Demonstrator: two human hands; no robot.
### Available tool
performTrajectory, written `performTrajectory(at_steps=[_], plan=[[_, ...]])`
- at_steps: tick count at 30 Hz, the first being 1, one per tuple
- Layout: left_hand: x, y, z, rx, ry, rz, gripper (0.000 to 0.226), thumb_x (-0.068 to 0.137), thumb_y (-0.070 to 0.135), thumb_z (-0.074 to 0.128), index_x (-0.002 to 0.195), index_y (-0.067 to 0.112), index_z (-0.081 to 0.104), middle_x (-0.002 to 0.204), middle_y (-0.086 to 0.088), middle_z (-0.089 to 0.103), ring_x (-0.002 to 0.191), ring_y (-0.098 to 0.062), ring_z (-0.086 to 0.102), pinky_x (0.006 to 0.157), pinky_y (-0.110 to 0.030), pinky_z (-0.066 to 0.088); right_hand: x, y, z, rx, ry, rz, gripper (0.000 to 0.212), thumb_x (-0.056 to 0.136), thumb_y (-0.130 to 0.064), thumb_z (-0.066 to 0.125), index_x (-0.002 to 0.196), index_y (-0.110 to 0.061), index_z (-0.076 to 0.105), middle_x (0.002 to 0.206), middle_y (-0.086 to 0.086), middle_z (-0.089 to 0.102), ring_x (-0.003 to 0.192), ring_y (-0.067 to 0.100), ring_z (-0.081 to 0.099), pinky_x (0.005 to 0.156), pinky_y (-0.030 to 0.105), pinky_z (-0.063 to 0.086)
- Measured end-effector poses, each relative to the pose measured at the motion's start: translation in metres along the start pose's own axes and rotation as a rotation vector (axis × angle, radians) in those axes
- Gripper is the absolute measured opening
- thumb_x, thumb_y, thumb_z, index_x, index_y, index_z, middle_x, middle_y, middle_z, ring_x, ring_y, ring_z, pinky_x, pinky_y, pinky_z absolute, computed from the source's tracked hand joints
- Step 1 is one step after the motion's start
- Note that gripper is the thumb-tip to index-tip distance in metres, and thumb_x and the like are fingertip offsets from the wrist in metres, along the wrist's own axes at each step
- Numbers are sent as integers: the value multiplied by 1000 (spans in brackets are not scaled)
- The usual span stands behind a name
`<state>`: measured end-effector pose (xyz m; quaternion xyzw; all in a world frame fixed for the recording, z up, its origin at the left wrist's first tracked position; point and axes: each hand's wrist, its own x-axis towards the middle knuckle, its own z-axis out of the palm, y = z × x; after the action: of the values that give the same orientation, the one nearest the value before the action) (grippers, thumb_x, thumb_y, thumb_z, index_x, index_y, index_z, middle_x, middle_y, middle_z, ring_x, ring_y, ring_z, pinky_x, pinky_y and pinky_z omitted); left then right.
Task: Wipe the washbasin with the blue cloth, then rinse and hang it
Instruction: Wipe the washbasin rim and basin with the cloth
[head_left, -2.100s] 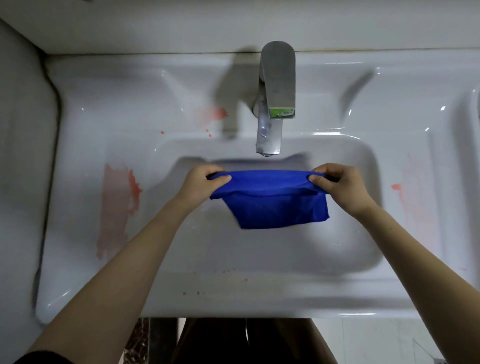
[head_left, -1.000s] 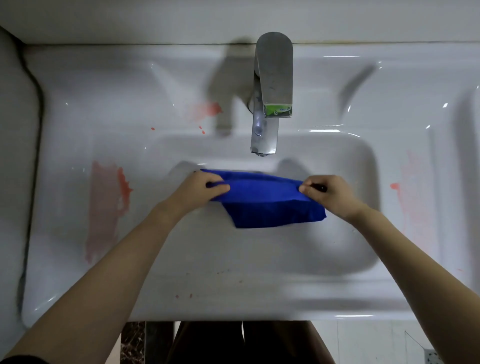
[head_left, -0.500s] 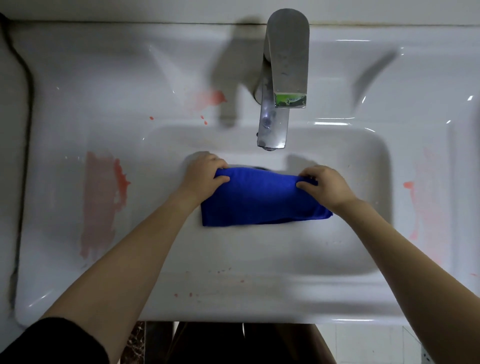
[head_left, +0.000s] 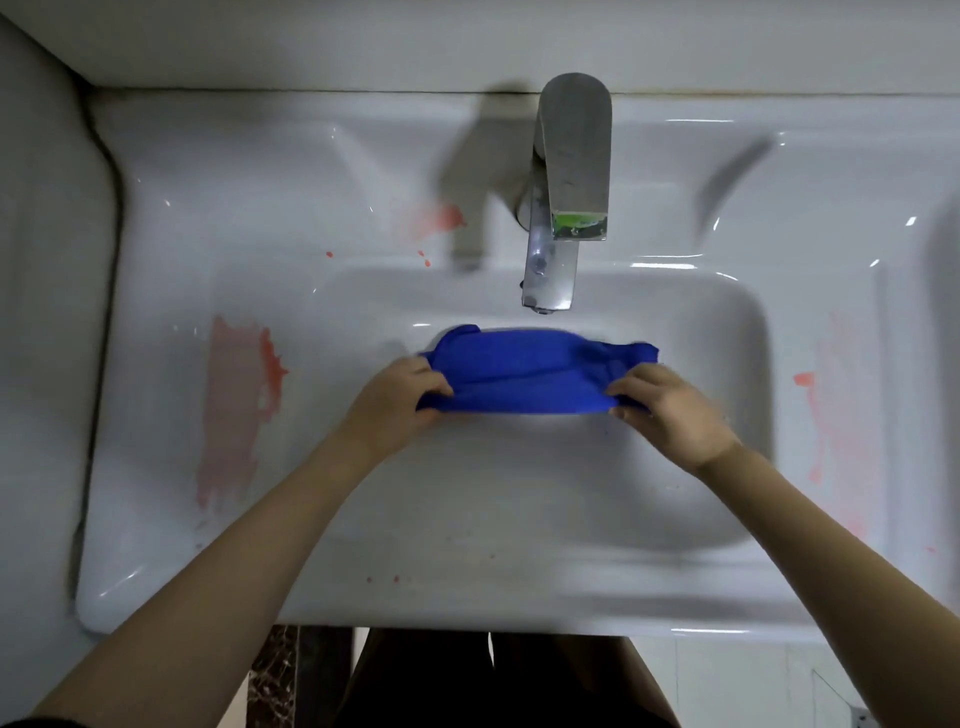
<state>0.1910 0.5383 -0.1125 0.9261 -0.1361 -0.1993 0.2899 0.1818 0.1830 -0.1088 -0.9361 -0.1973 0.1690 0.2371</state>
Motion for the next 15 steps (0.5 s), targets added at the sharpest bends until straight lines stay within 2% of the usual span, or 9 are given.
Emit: performTrajectory(at_steps=[1, 2, 3, 6, 8, 10, 12, 15], plan=[[-3, -3, 7, 18, -117, -42, 22, 76, 17, 74, 97, 10, 73, 94, -7, 62, 91, -21, 53, 84, -37, 48, -2, 2, 8, -20, -126, 25, 12, 86, -11, 70, 98, -8, 72, 96, 9, 65, 91, 31, 61, 77, 36, 50], [-4, -5, 13, 13, -162, -76, 22, 78, 18, 75, 98, 11, 73, 96, -5, 61, 91, -18, 51, 84, -37, 47, -3, 3, 14, -21, -187, 59, 11, 88, -12, 69, 97, -9, 73, 96, 7, 65, 92, 31, 62, 77, 35, 49], [-3, -5, 18, -10, -137, -100, 22, 80, 20, 75, 99, 11, 72, 96, -3, 60, 91, -16, 50, 83, -34, 46, -2, 3, 18, -4, -170, 102, 12, 89, -13, 68, 99, -9, 73, 98, 7, 65, 93, 29, 61, 77, 33, 47], [8, -1, 22, -24, 42, -96, 26, 84, 21, 71, 108, 13, 67, 101, 0, 60, 96, -17, 52, 82, -25, 41, 12, -5, 21, 69, 48, 214, 23, 93, -13, 62, 115, -8, 68, 112, 8, 65, 105, 27, 57, 86, 29, 42], [16, 1, 25, 34, 16, -48, 28, 86, 22, 69, 112, 13, 67, 105, -2, 63, 100, -21, 52, 88, -29, 43, 25, -10, 25, 47, 18, 194, 29, 96, -17, 59, 124, -11, 64, 123, 5, 62, 116, 25, 52, 95, 29, 39], [19, 2, 31, 86, -44, 10, 27, 85, 23, 70, 110, 12, 70, 103, -4, 64, 100, -25, 53, 91, -28, 40, 35, -10, 32, -38, -90, 157, 35, 97, -24, 57, 131, -17, 60, 131, 1, 58, 122, 24, 47, 102, 35, 35], [17, 2, 34, 54, -52, 19, 26, 81, 23, 74, 105, 12, 73, 97, -5, 64, 94, -25, 54, 88, -24, 36, 38, -7, 36, -111, -137, 163, 36, 96, -28, 58, 130, -20, 58, 130, 1, 57, 121, 24, 46, 102, 39, 31], [11, -1, 32, 5, -78, 26, 31, 75, 22, 80, 103, 11, 73, 95, -4, 63, 89, -21, 55, 84, -27, 41, 33, -4, 34, -160, -82, 177, 26, 92, -26, 62, 117, -17, 63, 115, 4, 60, 113, 29, 49, 95, 41, 31]])
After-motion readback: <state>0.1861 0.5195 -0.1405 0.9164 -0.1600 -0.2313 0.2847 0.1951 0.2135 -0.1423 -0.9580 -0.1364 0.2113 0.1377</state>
